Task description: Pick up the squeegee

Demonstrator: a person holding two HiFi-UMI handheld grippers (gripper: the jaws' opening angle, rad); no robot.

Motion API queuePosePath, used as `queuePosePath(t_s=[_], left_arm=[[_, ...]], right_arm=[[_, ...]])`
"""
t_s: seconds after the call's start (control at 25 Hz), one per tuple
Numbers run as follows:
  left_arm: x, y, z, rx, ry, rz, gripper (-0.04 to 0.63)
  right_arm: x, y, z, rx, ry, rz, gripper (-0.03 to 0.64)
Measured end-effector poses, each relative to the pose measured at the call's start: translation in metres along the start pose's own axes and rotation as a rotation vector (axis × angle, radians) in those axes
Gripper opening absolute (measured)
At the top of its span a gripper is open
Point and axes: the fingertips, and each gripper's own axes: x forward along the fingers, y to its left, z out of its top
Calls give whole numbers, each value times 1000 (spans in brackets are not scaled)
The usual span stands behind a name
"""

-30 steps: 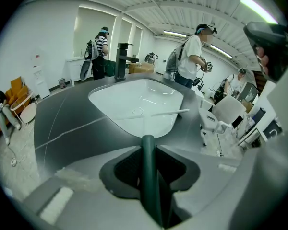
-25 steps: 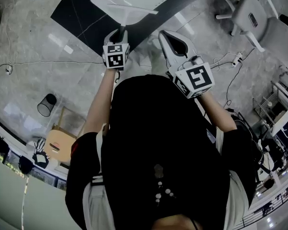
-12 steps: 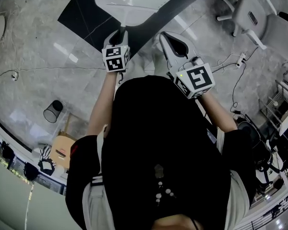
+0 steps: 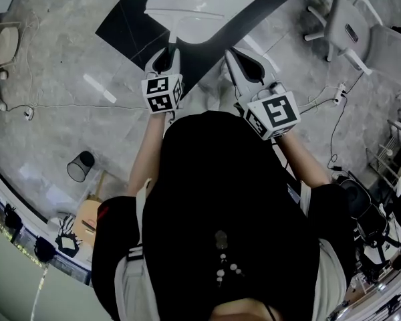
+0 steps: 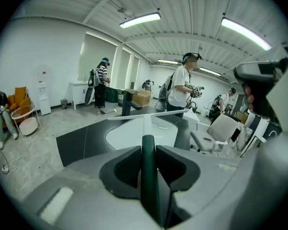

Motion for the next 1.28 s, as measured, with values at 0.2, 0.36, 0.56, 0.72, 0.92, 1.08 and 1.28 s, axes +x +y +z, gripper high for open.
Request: queuePosePath(t_s=[0.2,0.36,0.56,0.72,0.92,1.08,1.28], left_arm=[[-17,2,24,28,-68,-12,106],[-34,-2,42,37,-126,-22,106],[-62,-6,73,65,-212,-40,106],[-89,-2,102,69,-284,-46,106],[-116,2,133,71,-356,-47,106],[-132,-1,159,80,-416,-52,106],[-144,-4,183,100,-467,-55,106]], right_arm=[[-2,12,9,-12,-50,-15,2],[-7,24,14,-22,-82,-18,2],[-8,41,21,-38,-115,-5,2],[-6,52,31,-60,-140,3,2],[-9,59,46,-78,-168,1,2],[-12,59,62,-95,-194,-2,2],[-14,59,79,-110,-227,-3,2]])
